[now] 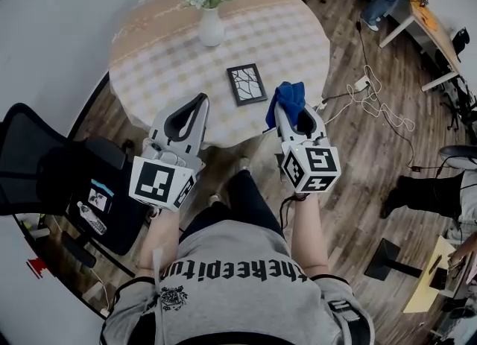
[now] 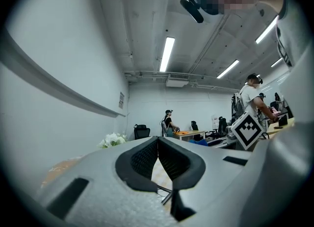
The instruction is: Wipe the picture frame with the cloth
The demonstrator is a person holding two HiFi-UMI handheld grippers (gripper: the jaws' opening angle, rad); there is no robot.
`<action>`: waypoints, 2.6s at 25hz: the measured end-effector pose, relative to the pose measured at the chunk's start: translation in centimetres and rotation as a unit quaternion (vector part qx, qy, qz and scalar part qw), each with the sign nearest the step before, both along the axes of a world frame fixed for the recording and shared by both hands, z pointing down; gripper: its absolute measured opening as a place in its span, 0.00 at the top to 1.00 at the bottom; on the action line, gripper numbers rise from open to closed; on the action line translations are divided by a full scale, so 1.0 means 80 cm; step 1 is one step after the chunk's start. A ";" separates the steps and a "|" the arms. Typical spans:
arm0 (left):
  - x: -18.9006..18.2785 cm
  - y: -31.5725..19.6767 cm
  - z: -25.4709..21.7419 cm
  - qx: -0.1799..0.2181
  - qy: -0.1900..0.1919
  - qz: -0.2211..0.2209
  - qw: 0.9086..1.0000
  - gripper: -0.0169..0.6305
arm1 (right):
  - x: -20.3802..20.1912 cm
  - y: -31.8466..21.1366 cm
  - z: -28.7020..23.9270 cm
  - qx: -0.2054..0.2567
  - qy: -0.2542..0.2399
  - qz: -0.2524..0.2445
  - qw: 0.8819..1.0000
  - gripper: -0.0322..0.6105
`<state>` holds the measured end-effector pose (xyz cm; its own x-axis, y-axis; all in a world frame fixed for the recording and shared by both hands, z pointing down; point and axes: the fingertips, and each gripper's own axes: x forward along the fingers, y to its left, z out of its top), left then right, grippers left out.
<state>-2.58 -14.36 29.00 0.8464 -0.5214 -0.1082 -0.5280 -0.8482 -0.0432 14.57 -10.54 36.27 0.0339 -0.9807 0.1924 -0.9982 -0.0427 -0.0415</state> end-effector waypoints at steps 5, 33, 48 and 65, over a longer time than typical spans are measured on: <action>-0.008 0.016 0.001 0.003 0.000 0.006 1.000 0.95 | -0.013 0.022 -0.013 0.016 0.000 0.005 1.000 0.72; -0.002 0.066 -0.028 0.018 0.019 -0.031 0.999 0.95 | -0.012 0.070 -0.062 0.060 0.018 -0.045 0.997 0.72; 0.007 0.160 -0.045 0.036 0.023 -0.087 0.995 0.95 | 0.003 0.147 -0.078 0.078 0.013 -0.094 0.992 0.72; 0.014 0.248 -0.049 0.049 0.018 -0.117 0.992 0.95 | 0.012 0.221 -0.075 0.089 0.006 -0.119 0.989 0.72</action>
<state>-1.49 5.47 25.12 0.6976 -0.6893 -0.1955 -0.7131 -0.6943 -0.0970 15.52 7.14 30.23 -0.1999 -0.9797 0.0177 -0.9798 0.1996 -0.0147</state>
